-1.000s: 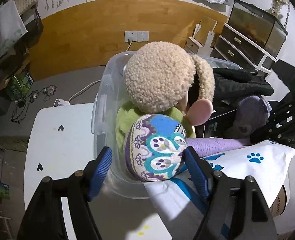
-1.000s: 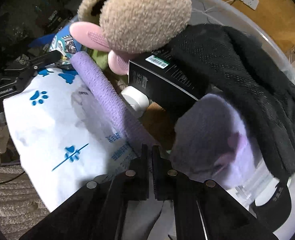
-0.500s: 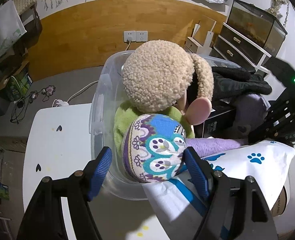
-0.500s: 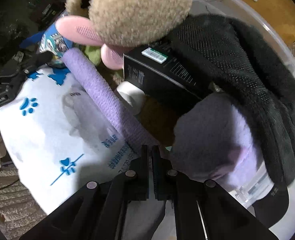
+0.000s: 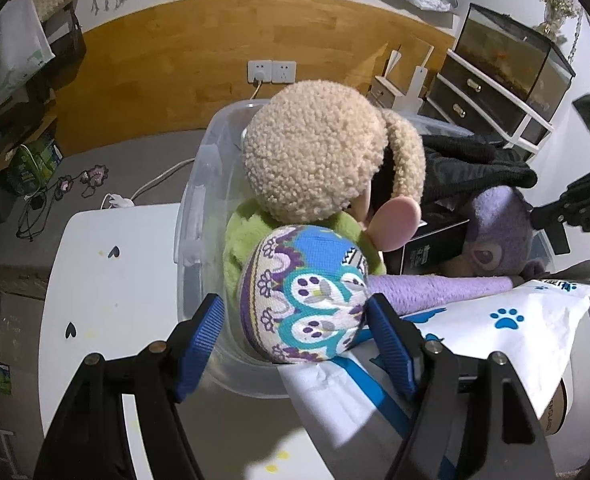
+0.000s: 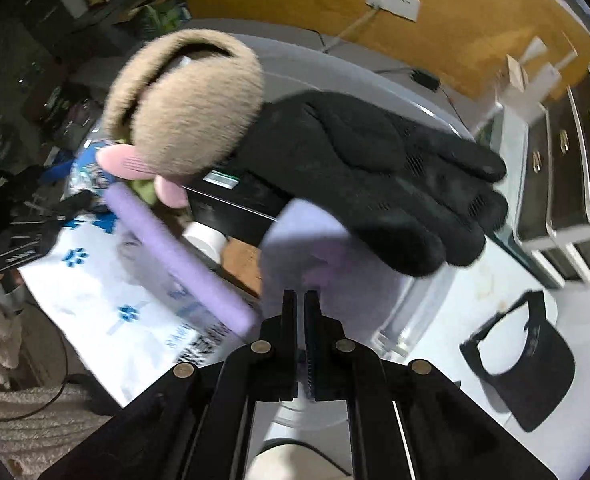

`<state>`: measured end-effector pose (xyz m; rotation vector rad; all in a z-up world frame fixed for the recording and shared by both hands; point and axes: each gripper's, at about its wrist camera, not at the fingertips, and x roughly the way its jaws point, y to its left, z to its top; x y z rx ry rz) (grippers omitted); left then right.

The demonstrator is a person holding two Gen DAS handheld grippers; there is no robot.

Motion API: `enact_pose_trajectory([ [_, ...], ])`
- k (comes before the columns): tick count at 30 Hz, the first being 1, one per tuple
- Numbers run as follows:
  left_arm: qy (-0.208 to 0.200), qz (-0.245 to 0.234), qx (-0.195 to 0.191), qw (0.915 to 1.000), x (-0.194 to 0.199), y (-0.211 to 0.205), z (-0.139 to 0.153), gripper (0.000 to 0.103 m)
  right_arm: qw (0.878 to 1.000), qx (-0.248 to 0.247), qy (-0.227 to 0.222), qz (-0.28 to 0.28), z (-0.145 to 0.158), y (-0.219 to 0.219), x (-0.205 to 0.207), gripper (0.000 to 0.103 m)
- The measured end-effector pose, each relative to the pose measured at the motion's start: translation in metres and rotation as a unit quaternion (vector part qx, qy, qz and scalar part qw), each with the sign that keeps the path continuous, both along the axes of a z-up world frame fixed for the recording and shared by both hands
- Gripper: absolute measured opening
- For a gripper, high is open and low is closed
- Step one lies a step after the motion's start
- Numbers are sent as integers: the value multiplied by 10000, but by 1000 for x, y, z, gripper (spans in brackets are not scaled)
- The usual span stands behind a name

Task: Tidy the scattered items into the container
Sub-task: 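Open both tools to release the stick inside the box, then withdraw both tools from the box toward the black power bank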

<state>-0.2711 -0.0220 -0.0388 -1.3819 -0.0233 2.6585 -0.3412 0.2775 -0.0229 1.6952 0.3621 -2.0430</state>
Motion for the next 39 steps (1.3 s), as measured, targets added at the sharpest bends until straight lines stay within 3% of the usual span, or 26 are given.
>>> enact_pose_trajectory([
  [7,300,46,-88,9995,12,-2,14,73,9985,-411,281,-242,9,-14,18,6],
  [10,448,97,-138,9989,17,-3,20,97,9947,-502,796,-410,20,-20,24,8],
  [15,695,228,-272,9969,25,-2,32,102,9855,-816,1300,-726,34,-20,38,13],
  [16,724,232,-301,9967,27,0,34,103,9834,-864,1386,-787,38,-21,41,40],
  [17,752,236,-329,9963,29,1,36,103,9813,-910,1472,-849,42,-21,44,81],
  [18,781,219,-325,9962,31,2,38,103,9765,-901,1710,-954,45,-21,50,91],
  [21,877,191,-298,9955,40,5,46,103,9648,-960,2196,-1087,58,-24,70,93],
  [25,1037,229,-242,9941,53,8,56,103,9402,-1177,2880,-1389,77,-23,101,93],
  [28,1160,223,-160,9929,64,9,64,103,9177,-1384,3358,-1608,88,-20,127,103],
  [30,1212,233,-89,9923,70,10,68,103,9053,-1463,3565,-1788,92,-18,143,103],
  [39,1506,241,-33,9883,101,14,78,103,8860,-1264,3917,-2136,92,-20,192,103],
])
